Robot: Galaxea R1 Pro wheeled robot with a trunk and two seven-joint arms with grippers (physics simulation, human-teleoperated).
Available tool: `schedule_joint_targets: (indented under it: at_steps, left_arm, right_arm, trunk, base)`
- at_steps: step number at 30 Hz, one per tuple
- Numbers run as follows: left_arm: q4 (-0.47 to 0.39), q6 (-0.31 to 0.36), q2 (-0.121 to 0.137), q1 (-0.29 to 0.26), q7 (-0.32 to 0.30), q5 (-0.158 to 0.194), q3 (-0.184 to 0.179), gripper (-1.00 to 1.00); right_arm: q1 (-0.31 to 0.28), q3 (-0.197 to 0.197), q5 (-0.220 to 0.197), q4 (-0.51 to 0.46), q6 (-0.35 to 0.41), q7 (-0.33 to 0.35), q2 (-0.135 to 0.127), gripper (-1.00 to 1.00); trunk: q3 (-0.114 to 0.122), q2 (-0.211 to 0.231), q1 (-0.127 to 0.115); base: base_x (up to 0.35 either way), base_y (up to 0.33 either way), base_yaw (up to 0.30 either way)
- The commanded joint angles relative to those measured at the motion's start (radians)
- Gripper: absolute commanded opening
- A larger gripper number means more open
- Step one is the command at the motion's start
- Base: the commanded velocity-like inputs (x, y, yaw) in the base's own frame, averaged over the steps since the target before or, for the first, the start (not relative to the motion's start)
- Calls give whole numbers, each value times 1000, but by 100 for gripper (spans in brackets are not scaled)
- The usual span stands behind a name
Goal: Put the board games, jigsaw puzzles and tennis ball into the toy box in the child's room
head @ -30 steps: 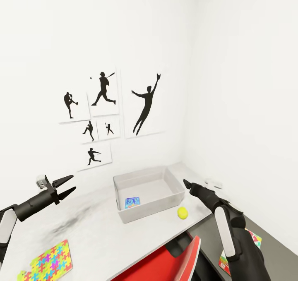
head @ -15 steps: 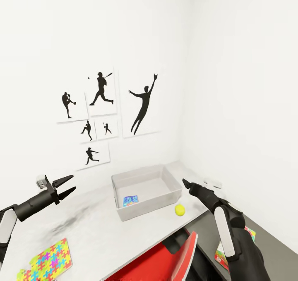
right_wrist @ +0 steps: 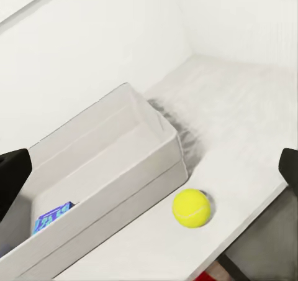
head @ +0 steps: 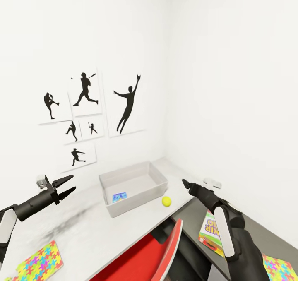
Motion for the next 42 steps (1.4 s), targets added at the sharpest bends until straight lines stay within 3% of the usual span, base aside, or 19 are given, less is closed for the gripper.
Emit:
schedule_joint_targets:
  at_steps: [1, 17, 42]
  left_arm:
    - [0, 4, 0, 0, -4, -2, 1, 100]
    - [0, 4, 0, 0, -4, -2, 1, 100]
    - [0, 4, 0, 0, -5, -2, 2, 100]
  right_arm:
    - [-1, -3, -1, 0, 6, 5, 1, 100]
    - [-1, -3, -1, 1, 5, 6, 2, 100]
    - [-1, -3, -1, 1, 5, 6, 2, 100]
  trunk:
    - [0, -1, 0]
    - [9, -1, 0]
    - [31, -1, 0]
  base:
    - [-158, 137, -276]
    - [-203, 177, -273]
    - [-103, 60, -258]
